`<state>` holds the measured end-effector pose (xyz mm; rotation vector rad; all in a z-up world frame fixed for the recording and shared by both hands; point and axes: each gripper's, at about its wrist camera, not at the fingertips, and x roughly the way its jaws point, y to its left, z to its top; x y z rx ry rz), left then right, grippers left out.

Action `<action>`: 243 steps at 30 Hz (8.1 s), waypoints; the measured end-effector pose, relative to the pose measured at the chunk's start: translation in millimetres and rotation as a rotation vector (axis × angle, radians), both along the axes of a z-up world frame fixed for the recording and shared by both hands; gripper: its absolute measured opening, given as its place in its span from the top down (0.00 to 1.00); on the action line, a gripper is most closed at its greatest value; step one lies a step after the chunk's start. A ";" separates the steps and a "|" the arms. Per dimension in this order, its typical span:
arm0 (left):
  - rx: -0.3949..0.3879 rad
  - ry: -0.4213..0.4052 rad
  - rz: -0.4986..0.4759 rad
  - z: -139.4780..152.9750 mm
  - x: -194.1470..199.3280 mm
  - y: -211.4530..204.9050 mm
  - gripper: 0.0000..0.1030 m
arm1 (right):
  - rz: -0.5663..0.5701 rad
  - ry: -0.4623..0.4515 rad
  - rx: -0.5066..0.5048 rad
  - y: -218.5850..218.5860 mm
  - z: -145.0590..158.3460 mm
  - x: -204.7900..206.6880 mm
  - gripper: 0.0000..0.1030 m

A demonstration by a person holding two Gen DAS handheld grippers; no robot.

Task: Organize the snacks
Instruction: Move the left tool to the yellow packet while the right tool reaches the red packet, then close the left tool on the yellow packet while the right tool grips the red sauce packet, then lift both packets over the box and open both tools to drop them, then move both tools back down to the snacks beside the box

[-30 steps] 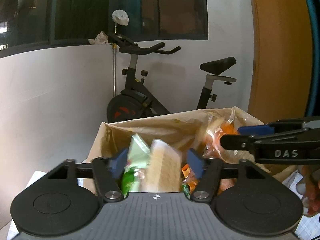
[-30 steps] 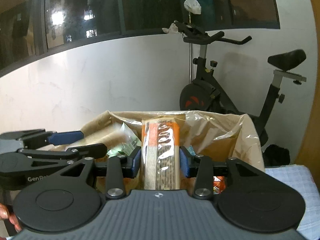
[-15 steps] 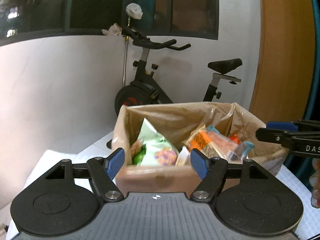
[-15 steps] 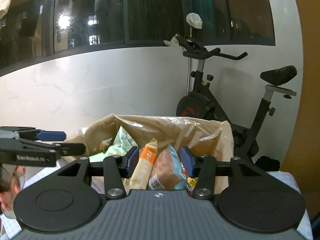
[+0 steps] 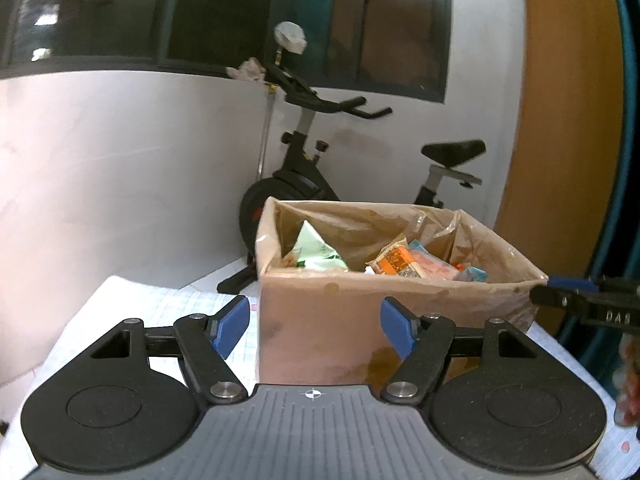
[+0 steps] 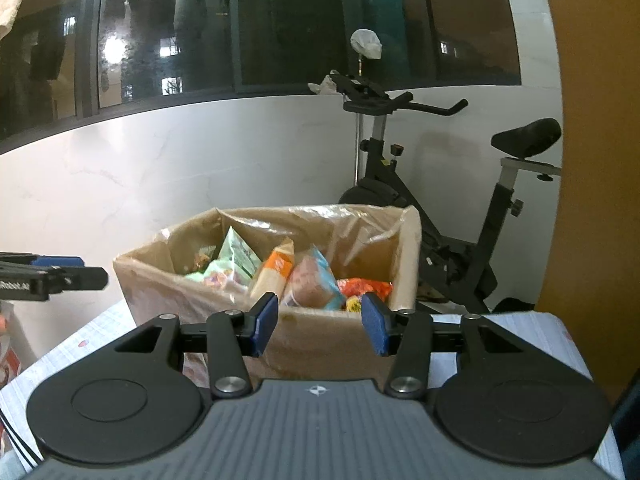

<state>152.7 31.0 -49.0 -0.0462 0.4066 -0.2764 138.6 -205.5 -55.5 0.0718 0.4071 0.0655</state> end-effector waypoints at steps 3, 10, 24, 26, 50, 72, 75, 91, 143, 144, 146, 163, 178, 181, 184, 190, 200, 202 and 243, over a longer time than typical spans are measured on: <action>-0.023 0.006 0.011 -10.0 -10.2 3.3 0.28 | -0.004 0.014 0.002 0.5 -7.7 -9.7 0.52; -0.011 0.071 -0.005 -37.8 -20.4 -0.8 0.28 | -0.008 0.068 -0.003 2.9 -32.4 -22.8 0.52; 0.004 0.210 -0.045 -87.4 -27.8 -16.6 0.28 | -0.013 0.193 -0.027 2.2 -85.3 -54.1 0.52; 0.010 0.231 -0.060 -93.9 -28.6 -20.5 0.28 | -0.013 0.213 -0.021 1.8 -92.4 -56.5 0.52; 0.029 0.528 -0.062 -162.8 -37.9 -50.1 0.63 | 0.026 0.323 0.037 24.1 -139.3 -53.9 0.52; 0.014 0.464 -0.031 -168.9 -19.9 -28.1 0.75 | -0.047 0.369 0.244 -0.3 -149.1 -10.2 0.34; 0.023 0.456 -0.033 -169.6 -21.5 -29.3 0.75 | -0.064 0.395 0.273 -5.7 -156.4 3.4 0.34; -0.020 0.469 0.040 -169.6 -22.5 -15.5 0.66 | -0.091 0.335 0.343 -5.6 -160.9 -18.3 0.68; -0.004 -0.027 -0.059 6.4 2.7 -23.0 0.66 | 0.032 -0.059 0.299 -7.3 5.1 -20.9 0.85; -0.004 -0.036 -0.059 14.2 3.2 -28.1 0.66 | 0.034 -0.067 0.290 -7.9 10.5 -15.0 0.85; -0.008 -0.043 -0.067 26.2 14.9 -33.0 0.66 | 0.033 -0.084 0.265 -9.1 19.8 -2.5 0.85; 0.045 0.042 -0.029 7.7 104.6 -62.8 0.65 | -0.090 0.034 0.072 -25.2 -0.5 105.3 0.85; 0.060 0.047 -0.036 6.7 106.7 -55.5 0.37 | -0.087 0.045 0.050 -17.4 -2.6 96.1 0.56; 0.063 0.028 -0.028 10.7 98.2 -51.5 0.32 | -0.076 0.031 0.041 -13.4 1.0 86.2 0.48; 0.052 0.028 -0.013 14.7 89.2 -44.3 0.29 | -0.061 0.017 0.022 -8.4 4.2 75.1 0.39; 0.035 0.014 0.005 19.6 65.9 -30.2 0.17 | -0.040 -0.013 0.024 -1.0 7.7 49.9 0.19; 0.042 0.001 0.060 8.6 22.7 -11.0 0.11 | -0.055 -0.032 0.043 8.3 4.1 16.9 0.00; 0.033 0.005 0.070 3.9 14.5 -7.2 0.11 | -0.067 -0.031 0.054 7.3 2.4 10.7 0.00; 0.116 0.380 -0.101 -147.1 -26.5 -66.6 0.15 | -0.100 0.301 -0.029 12.4 -127.3 -45.9 0.00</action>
